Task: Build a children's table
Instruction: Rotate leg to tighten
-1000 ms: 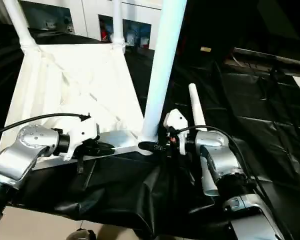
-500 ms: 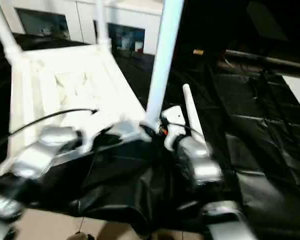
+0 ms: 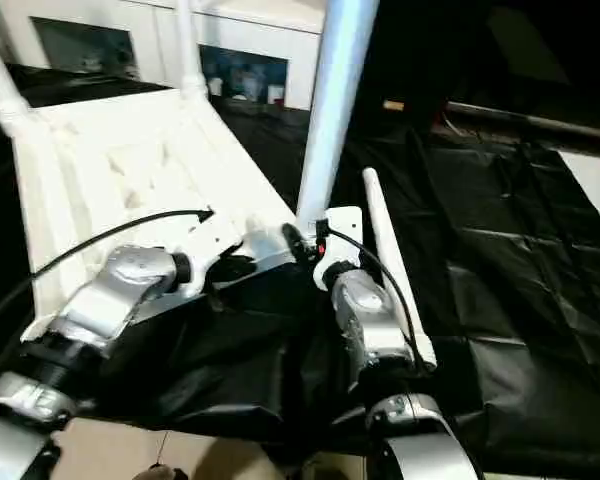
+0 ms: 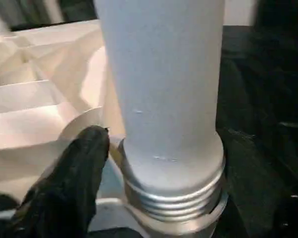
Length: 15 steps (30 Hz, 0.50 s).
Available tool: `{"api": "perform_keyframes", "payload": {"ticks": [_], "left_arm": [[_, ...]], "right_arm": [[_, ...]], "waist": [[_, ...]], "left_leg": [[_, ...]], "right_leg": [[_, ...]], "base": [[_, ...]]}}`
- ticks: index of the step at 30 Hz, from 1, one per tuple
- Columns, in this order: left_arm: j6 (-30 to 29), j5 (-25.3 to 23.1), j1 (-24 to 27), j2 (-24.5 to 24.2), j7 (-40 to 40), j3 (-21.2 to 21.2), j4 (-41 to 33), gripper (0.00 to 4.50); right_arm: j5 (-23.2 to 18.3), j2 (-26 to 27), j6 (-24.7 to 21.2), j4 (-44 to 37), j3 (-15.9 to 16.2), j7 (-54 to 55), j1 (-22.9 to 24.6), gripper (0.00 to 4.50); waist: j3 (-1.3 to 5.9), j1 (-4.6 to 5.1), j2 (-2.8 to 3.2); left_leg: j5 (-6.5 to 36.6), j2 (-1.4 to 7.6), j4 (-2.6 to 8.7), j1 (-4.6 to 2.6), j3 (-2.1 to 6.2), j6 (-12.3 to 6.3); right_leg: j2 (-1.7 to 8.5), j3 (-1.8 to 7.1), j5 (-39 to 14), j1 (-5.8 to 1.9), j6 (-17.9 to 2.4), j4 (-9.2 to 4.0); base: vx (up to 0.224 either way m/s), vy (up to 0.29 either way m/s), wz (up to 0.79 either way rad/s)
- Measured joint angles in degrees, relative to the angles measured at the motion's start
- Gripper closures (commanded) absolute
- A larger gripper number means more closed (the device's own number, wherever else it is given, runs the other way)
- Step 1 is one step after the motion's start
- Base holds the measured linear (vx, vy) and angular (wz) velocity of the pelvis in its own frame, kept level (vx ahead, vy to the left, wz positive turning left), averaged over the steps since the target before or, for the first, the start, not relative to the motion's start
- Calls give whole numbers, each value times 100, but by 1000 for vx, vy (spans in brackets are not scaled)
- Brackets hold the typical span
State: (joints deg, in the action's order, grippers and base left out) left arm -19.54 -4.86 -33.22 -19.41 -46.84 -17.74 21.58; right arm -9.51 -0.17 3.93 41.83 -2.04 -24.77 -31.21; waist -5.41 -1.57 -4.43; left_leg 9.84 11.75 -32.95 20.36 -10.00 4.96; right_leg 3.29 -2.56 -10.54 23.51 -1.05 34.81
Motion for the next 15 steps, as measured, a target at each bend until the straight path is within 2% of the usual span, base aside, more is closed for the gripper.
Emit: {"api": "perform_keyframes", "payload": {"ticks": [2, 7, 11, 15], "left_arm": [[21, 13, 66, -89, -105, 9, -122, 450], [180, 130, 195, -312, -425, 44, -333, 450], [520, 342, 404, -672, -933, 54, -511, 450], [755, 535, 585, -935, -1548, 45, -693, 450]], "right_arm": [[-10, -211, -128, -152, 121, -388, 38, 41], [-12, -880, -366, -559, 447, -1414, 136, 41], [-12, -1315, -306, -749, 629, -2290, 189, 41], [-45, -1450, -230, -816, 739, -2956, 206, 41]], "waist": [[0, -3, 0], [1, -30, 1], [1, -34, 2], [-2, -87, 7]], "left_leg": [[-1, 0, -1, 12, -2, 1], [-1, 10, 32, 20, -6, 1], [1, 11, 41, 20, -9, -1], [3, 8, 38, 24, -13, 1]], "right_leg": [[0, 2, 26, 17, -4, 18], [-10, -6, 37, 41, -24, 20], [-10, -7, 25, 48, -33, 16], [-4, -5, 24, 46, -34, 13]], "base": [[0, 0, 0], [0, 0, 0], [0, 0, 0], [0, 0, 0]]}}
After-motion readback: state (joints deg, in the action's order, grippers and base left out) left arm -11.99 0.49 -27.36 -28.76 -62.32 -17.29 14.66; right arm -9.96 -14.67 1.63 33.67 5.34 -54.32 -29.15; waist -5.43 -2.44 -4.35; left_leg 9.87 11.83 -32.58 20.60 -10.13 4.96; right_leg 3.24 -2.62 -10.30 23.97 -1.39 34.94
